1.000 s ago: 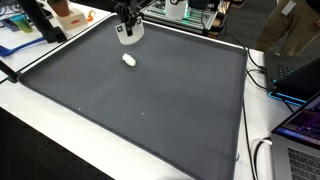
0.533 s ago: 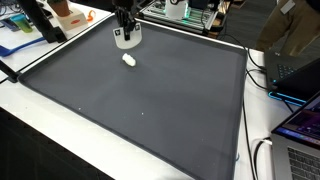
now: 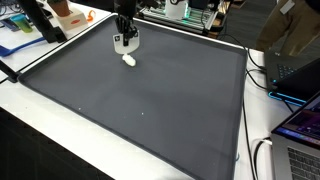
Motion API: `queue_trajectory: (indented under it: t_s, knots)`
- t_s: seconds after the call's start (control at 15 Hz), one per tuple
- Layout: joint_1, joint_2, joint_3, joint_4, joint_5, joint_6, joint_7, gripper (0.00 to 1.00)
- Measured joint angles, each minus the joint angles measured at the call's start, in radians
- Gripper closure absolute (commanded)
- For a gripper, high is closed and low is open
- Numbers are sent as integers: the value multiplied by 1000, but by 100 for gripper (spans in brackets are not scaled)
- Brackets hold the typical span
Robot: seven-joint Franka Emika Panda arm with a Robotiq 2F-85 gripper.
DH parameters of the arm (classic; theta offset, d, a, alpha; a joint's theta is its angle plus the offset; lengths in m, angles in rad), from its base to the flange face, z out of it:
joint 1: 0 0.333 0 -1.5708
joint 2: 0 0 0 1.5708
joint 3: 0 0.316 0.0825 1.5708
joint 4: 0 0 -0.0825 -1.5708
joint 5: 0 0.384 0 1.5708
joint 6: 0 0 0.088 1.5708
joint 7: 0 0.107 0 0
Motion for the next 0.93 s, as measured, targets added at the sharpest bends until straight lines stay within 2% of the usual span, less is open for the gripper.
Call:
queue_trajectory:
  t_s: [0.93]
  knots:
    - [39, -12, -37, -1, -19, 26, 15, 99]
